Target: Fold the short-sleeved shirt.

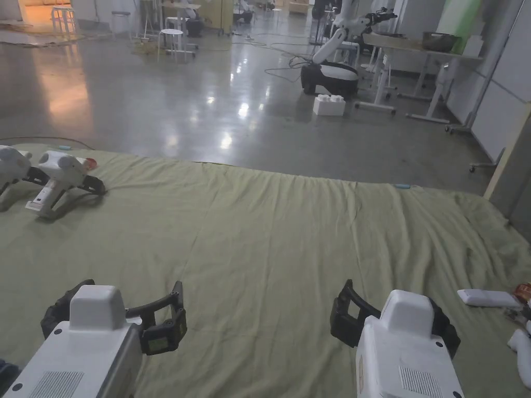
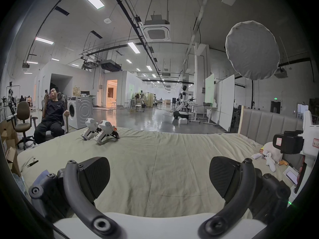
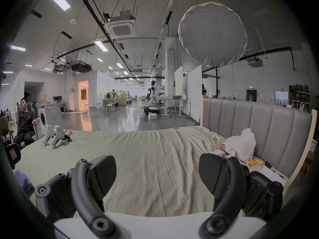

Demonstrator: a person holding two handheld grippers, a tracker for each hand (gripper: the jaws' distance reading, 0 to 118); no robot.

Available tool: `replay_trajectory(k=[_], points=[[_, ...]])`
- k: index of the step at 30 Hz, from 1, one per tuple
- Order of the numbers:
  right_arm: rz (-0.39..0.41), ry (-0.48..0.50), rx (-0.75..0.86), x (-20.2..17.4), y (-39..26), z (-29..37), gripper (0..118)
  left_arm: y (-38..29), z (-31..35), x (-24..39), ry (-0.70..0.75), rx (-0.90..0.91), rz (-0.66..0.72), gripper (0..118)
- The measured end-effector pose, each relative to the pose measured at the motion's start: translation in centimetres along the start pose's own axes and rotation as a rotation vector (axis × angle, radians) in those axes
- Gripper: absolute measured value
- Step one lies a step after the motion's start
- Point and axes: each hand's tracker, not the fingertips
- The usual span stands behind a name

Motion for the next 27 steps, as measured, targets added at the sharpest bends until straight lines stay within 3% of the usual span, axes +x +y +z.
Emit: replay_trajectory(k=[3,8,15,21,27], points=[[-0.065,0.084,-0.008,0.3,0.5,-0.3,100,0.0,-0.1,0.1,0.023,0.011,-0.006,116],[-0.137,0.035,-0.055,0.2,1.7,-0.9,100,0.6,-1.1,0.5,0.034,-0.005,0.002,117],[-0.197,0.061,-0.175,0.4,2.1,-2.3,100,1.6,-2.5,1.0,0.048,-0.01,-0.022,117],[-0.153,-0.077,-0.262,-0.2,2.3,-3.7,100,2.0,-3.3,1.1,0.06,-0.018,-0.052,117],[-0.129,-0.024,-0.289,-0.2,2.3,-3.8,100,2.1,-3.5,1.1,0.054,-0.027,-0.066,117]])
